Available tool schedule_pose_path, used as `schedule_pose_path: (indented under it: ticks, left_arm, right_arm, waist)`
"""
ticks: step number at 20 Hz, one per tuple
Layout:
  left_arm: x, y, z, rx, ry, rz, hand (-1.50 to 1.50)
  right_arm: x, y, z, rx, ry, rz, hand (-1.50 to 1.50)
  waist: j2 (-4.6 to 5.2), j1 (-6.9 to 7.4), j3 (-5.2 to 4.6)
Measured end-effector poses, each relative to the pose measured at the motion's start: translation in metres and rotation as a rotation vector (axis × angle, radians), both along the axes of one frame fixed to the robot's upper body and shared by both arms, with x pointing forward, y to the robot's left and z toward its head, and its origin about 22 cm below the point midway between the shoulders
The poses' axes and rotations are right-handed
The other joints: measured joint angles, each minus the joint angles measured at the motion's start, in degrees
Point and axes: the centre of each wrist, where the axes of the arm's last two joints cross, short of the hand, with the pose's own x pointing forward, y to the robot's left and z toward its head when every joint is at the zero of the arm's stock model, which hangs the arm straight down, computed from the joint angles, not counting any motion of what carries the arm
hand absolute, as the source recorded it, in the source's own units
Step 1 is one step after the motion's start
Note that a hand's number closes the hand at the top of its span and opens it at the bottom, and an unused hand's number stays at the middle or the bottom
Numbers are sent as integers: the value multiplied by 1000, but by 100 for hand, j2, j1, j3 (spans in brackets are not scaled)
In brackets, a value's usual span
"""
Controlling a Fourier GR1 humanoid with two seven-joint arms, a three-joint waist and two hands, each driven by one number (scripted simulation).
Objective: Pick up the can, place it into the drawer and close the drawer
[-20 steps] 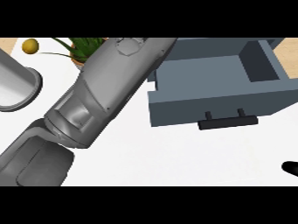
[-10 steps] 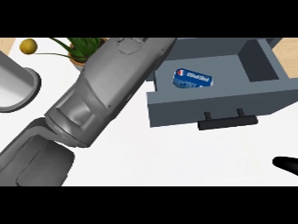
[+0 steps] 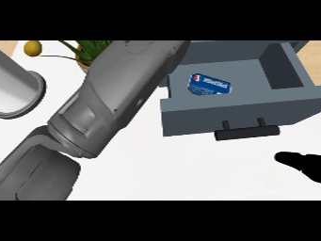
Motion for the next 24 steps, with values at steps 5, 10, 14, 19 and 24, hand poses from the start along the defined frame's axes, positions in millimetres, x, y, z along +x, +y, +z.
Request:
schedule_pose_path:
  ticks: [5,10,14,19,24]
  left_arm:
    - [0,-1,2,-22,-10,-6,-150]
    - [0,-2,6,-9,-19,-1,-150]
    - [1,-1,5,4,-28,1,-150]
    - [4,6,10,-1,-24,-9,-150]
    - [9,18,9,-8,-16,-2,-150]
  right_arm:
    - [21,11,-6,-169,-8,-27,-150]
    - [48,32,-25,-314,2,-43,-150]
    - [68,52,-46,-420,18,-58,-150]
    - [99,60,-73,-544,34,-91,-150]
    - [127,69,-101,-608,30,-117,-150]
  waist:
    - [-17,124,-3]
    - [-39,266,-3]
    - [-68,363,-7]
    - [-90,485,-8]
    - [-116,578,-9]
